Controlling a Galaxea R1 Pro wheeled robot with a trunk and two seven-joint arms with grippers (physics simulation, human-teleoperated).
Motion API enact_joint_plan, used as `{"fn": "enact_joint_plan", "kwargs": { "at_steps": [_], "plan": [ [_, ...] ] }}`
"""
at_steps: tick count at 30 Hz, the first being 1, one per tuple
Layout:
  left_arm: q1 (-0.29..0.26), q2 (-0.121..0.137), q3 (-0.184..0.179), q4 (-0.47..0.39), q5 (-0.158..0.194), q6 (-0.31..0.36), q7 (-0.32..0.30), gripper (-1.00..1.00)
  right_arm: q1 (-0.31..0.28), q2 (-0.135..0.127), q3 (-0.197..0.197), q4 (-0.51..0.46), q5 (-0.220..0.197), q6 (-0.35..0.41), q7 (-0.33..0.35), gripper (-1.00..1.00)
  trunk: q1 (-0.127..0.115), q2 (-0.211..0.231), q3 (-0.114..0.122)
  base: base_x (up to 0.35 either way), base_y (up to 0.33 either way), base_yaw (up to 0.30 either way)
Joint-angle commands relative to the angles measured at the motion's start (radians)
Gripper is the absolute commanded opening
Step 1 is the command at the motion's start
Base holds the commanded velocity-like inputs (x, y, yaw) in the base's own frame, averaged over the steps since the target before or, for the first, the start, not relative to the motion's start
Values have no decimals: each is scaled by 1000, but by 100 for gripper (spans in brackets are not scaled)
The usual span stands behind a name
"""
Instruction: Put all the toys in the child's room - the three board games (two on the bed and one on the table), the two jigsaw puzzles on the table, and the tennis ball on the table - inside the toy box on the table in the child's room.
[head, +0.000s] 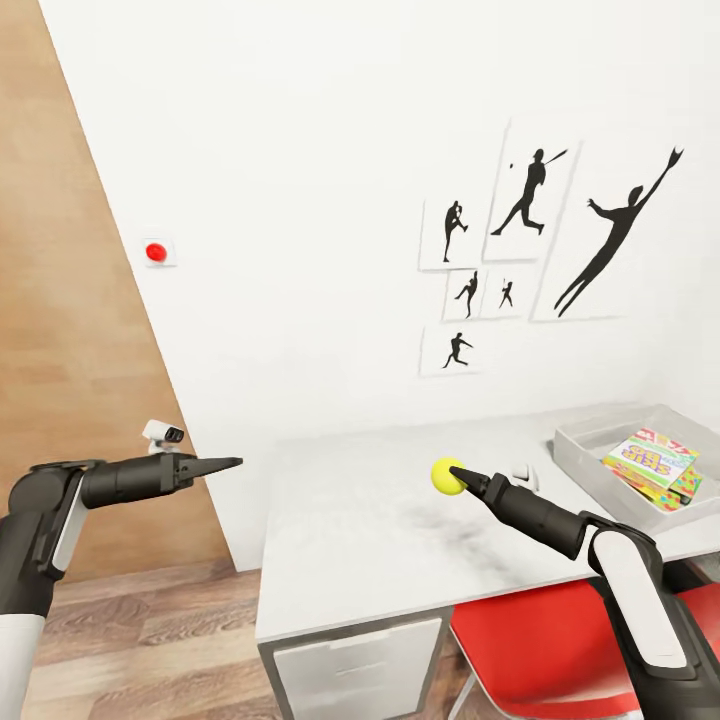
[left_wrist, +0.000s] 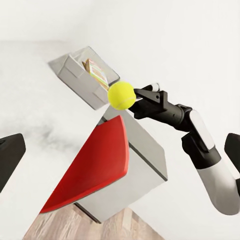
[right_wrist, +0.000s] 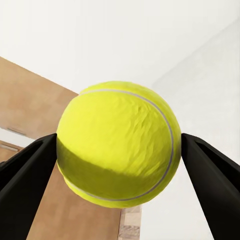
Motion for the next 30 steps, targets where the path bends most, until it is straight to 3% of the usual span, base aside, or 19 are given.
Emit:
{"fn": "enact_joint_plan", "kwargs": {
  "at_steps": [1,19,30],
  "plan": [
    [-1,0,-1,0,-1,11,-4,100,-1,0,-2,0,10,5,10,-100,1,-2,-2,0,0,-12],
    [-1,0,-3,-1,-1,11,-4,100,-1,0,-2,-1,10,5,13,-100,1,-2,-2,0,0,-2],
    [2,0,0,-2,-1,8,-4,100,-1,0,-2,-2,10,6,13,-100,1,-2,-2,0,0,-216]
  ]
}}
